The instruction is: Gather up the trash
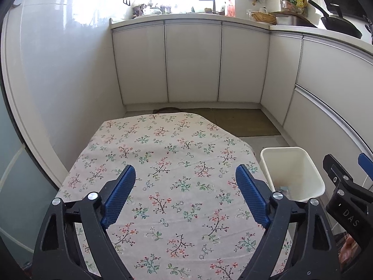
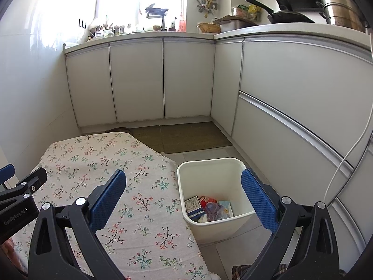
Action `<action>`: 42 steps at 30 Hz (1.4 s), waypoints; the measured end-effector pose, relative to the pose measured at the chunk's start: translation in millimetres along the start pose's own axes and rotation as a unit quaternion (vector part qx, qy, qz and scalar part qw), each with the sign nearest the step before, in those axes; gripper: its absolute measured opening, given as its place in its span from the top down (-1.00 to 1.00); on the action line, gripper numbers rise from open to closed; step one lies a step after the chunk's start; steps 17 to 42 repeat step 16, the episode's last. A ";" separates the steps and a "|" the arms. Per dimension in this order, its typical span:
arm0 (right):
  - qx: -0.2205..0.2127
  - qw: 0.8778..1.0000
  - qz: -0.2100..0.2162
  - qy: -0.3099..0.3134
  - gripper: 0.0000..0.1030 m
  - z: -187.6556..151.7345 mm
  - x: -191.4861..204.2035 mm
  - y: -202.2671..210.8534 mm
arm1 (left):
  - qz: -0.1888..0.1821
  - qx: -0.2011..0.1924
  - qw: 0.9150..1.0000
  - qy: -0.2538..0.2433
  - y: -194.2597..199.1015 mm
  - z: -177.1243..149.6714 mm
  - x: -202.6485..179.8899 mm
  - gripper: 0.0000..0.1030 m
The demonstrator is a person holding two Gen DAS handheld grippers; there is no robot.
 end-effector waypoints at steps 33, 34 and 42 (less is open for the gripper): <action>-0.007 1.000 0.003 0.002 -0.87 -1.6 3.9 0.5 | -0.008 0.003 1.000 0.028 2.0 1.3 4.2 -0.86; -0.007 1.000 0.003 0.002 -0.87 -1.6 3.9 0.5 | -0.008 0.003 1.000 0.028 2.0 1.3 4.2 -0.86; -0.007 1.000 0.003 0.002 -0.87 -1.6 3.9 0.5 | -0.008 0.003 1.000 0.028 2.0 1.3 4.2 -0.86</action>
Point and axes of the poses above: each gripper's, at about its wrist camera, not at the fingertips, and y roughly against the way its jaws point, x to its left, z to its top, the point moved 5 cm from there along -y, roughly the way its jaws point, and after that the axes turned 2 degrees about -y, right-handed, at the moved point
